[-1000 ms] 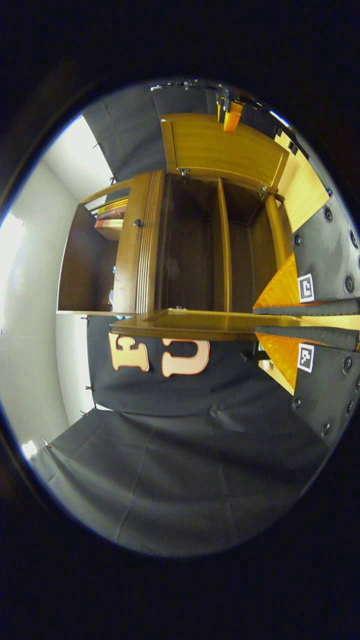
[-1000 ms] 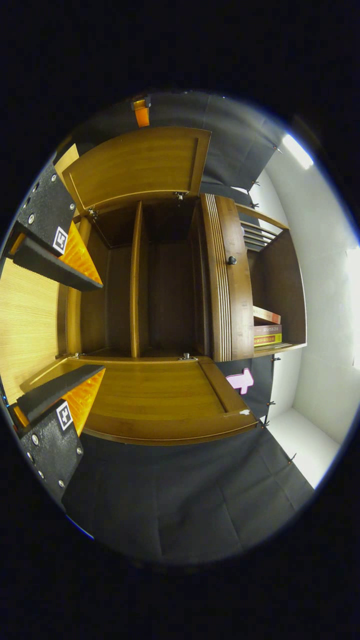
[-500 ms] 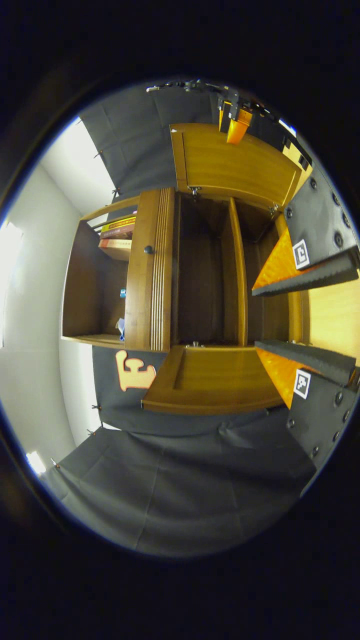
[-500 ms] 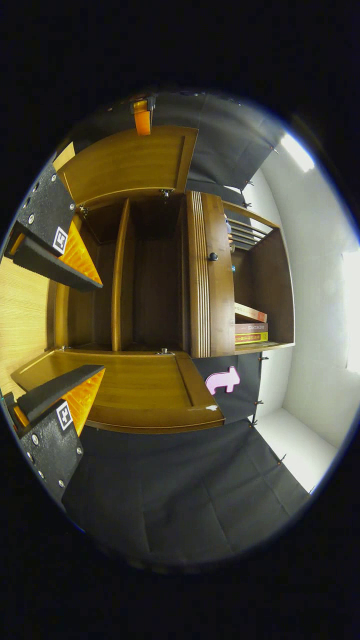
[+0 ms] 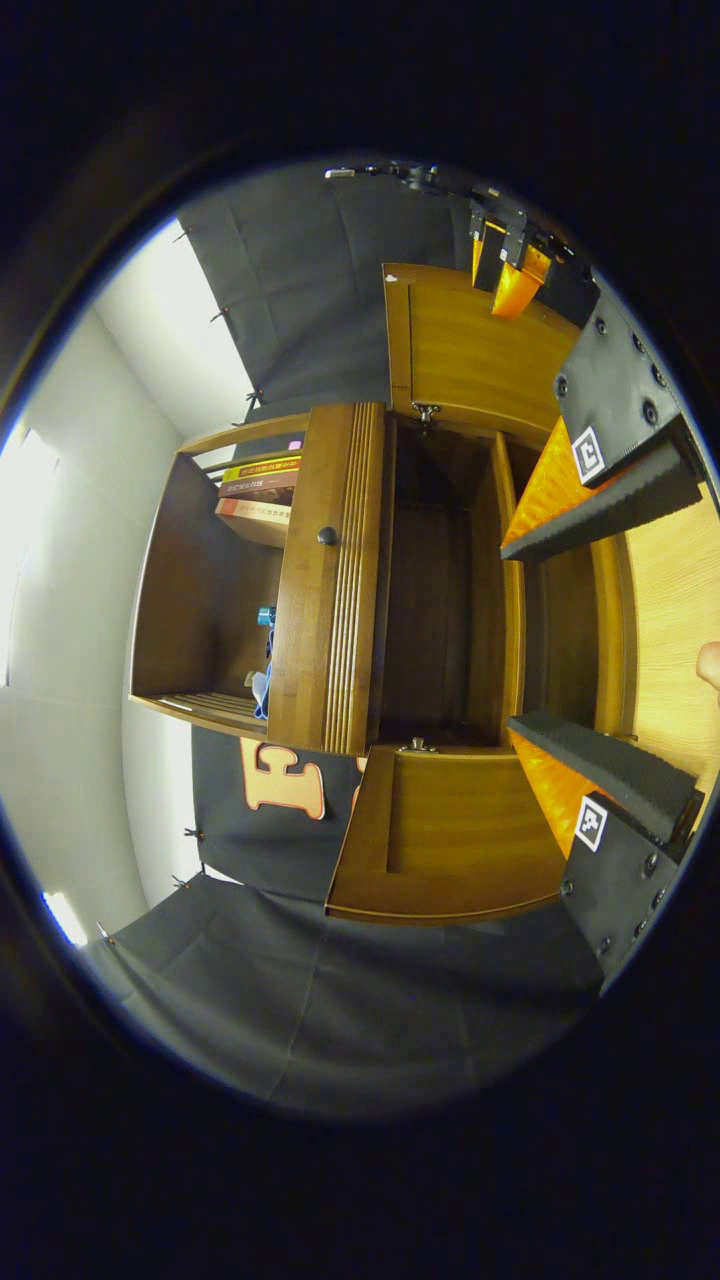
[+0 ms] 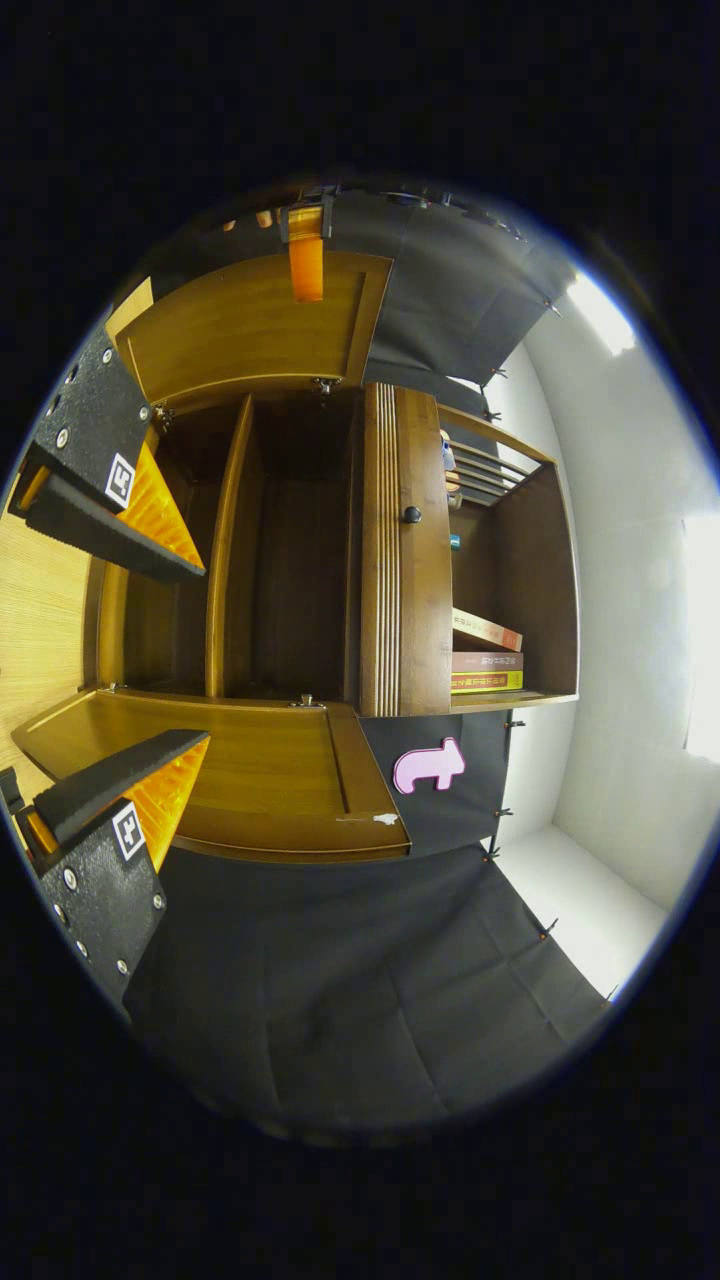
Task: Open the right door of the double-door shoe cabinet with the right hand, and open the left door with the left hand.
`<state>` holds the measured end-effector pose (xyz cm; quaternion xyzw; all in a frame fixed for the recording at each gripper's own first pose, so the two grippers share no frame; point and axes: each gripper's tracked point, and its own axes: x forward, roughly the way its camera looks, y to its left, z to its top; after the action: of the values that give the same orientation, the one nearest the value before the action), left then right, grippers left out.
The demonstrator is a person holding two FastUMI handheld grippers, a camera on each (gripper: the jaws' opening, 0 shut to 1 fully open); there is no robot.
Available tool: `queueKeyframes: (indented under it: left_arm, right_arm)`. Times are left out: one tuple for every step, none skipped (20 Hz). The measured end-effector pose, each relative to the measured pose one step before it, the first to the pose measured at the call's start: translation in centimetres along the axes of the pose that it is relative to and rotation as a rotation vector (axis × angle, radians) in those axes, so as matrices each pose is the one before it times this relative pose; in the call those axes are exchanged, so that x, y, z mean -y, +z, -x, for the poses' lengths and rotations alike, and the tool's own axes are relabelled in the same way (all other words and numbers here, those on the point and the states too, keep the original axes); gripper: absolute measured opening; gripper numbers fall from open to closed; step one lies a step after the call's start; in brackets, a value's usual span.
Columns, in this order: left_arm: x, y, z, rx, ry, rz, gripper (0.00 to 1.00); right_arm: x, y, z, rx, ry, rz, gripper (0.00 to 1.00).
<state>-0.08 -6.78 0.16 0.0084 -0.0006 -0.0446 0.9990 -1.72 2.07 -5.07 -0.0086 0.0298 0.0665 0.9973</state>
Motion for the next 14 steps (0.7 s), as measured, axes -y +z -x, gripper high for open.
queueKeyframes:
  left_arm:
    - [-0.001, -0.151, -0.093, -0.00319, 0.00072, -0.00166, 0.97]
    - [0.068, -0.126, -0.166, -0.00264, 0.00191, -0.00297, 0.97]
    - [-0.116, -0.117, 0.037, -0.00109, 0.0062, -0.00468, 0.97]
    - [-0.108, 0.055, -0.011, 0.00167, 0.00546, -0.00316, 0.96]
    - [-0.035, 0.052, -0.003, 0.00278, 0.0017, 0.00045, 0.96]
    - [0.066, -0.087, -0.014, 0.00081, -0.00222, 0.00206, 0.97]
    - [-0.06, -0.013, -0.004, 0.00039, -0.00111, 0.00265, 0.97]
    - [-0.085, 0.027, 0.041, 0.00055, 0.00176, 0.00102, 0.97]
    - [-0.059, 0.012, 0.038, 0.0001, 0.00168, -0.00122, 0.97]
    - [0.032, -0.073, -0.038, 0.00015, 0.00069, -0.00187, 0.97]
    - [0.012, -0.018, 0.09, 0.0003, -0.00014, -0.00328, 0.96]
    - [-0.039, -0.063, 0.02, 0.00027, -0.00012, -0.0044, 0.96]
    - [-0.057, -0.127, -0.054, -0.00064, 0.00113, -0.00397, 0.97]
    - [-0.044, 0.056, 0.218, -0.00014, 0.00098, -0.00295, 0.96]
  right_arm:
    - [-0.084, -0.104, -0.064, -0.00376, 0.00334, -0.00125, 1.0]
    - [-0.07, -0.079, -0.09, -0.00207, 0.00402, -0.00021, 1.0]
    - [-0.052, -0.017, -0.084, -0.00108, 0.00183, 0.00077, 0.91]
    - [-0.032, -0.018, -0.147, 0.00095, 0.00074, 0.00143, 0.91]
    - [-0.083, -0.025, -0.072, 0.00084, 0.00041, 0.00166, 0.91]
    - [-0.066, -0.035, -0.061, -0.00144, 0.00245, 0.00316, 0.91]
    - [-0.132, -0.09, -0.054, -0.00231, 0.00252, 0.00237, 0.91]
    - [-0.109, -0.138, -0.04, -0.00333, 0.00273, 0.00096, 0.91]
    - [-0.079, -0.079, -0.051, -0.00192, 0.00266, -0.00068, 0.91]
    - [-0.121, -0.018, -0.054, -0.00109, 0.00189, -0.00084, 0.91]
    - [-0.067, 0.002, -0.053, -0.0009, 0.00072, -0.00096, 0.91]
    - [-0.032, -0.051, -0.092, -0.00045, 0.00046, -0.00065, 0.91]
    - [-0.039, 0.003, -0.02, 0.00021, 0.00057, 0.00033, 0.91]
    - [-0.066, -0.013, -0.088, 0.00008, -0.00025, 0.00128, 0.91]
